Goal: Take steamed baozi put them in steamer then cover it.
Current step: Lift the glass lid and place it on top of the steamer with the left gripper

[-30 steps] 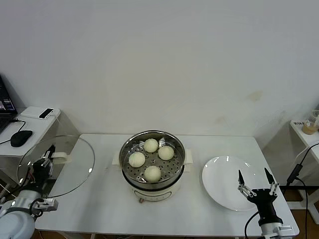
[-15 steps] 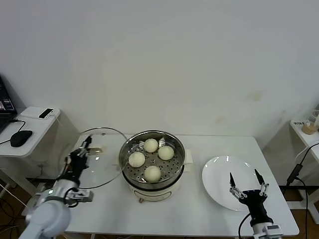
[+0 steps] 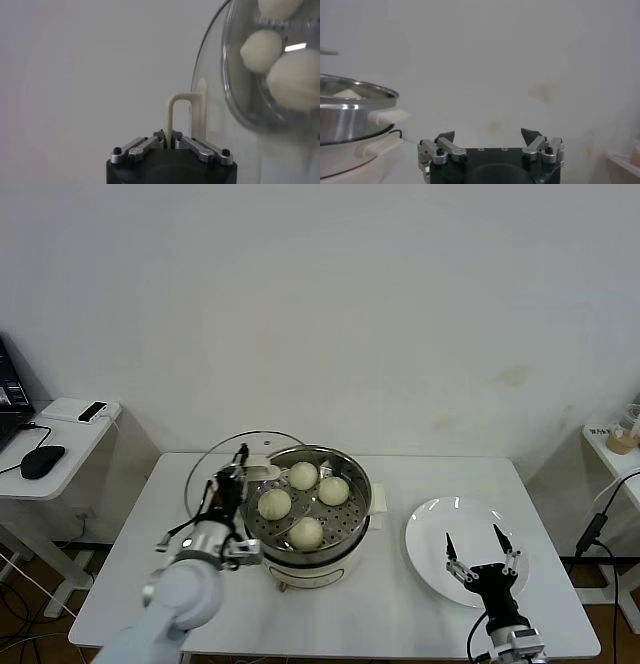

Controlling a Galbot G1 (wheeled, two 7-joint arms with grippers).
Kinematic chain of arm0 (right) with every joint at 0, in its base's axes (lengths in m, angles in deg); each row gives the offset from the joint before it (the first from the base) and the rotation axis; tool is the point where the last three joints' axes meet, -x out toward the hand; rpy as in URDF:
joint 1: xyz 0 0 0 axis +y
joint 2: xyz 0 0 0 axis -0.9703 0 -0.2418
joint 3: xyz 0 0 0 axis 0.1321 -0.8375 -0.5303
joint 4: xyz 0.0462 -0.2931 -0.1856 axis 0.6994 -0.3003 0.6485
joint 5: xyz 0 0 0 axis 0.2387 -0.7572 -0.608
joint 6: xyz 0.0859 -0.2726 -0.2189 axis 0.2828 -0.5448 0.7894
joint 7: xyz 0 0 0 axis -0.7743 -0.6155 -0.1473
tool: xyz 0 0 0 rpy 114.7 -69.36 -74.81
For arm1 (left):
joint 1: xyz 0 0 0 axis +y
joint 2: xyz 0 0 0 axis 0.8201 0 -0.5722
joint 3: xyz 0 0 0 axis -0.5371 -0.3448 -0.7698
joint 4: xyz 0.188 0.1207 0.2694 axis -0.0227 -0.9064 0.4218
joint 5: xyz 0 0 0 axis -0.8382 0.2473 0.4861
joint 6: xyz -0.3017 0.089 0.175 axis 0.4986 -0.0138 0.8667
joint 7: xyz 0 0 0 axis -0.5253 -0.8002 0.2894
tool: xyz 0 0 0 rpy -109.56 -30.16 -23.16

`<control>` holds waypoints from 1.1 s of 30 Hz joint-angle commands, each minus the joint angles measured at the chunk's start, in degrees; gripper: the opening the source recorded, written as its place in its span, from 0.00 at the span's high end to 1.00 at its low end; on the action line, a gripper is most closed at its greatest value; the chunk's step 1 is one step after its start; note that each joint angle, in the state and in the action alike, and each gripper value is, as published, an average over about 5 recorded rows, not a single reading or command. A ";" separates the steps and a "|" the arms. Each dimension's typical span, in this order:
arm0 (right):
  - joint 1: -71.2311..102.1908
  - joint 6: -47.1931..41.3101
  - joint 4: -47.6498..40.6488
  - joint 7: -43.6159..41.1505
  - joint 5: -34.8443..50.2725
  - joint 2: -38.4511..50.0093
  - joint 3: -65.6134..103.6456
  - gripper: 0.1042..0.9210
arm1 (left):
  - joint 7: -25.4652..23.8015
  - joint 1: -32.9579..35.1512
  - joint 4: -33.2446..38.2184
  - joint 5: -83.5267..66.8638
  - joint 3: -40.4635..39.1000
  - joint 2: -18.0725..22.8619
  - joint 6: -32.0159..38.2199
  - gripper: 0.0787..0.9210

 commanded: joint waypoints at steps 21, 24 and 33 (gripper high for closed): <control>-0.54 -0.11 -1.50 -0.06 -2.67 0.01 -1.70 0.12 | -10.22 -6.03 -8.05 18.57 -9.37 16.45 -4.08 0.92; -0.51 -0.05 -1.58 -0.06 -2.65 0.02 -1.66 0.12 | -10.18 -5.49 -7.95 18.61 -9.17 16.52 -3.98 0.92; -0.59 0.05 -1.88 -0.11 -2.70 0.00 -1.95 0.12 | -10.07 -4.46 -7.77 18.67 -9.07 17.16 -3.81 0.92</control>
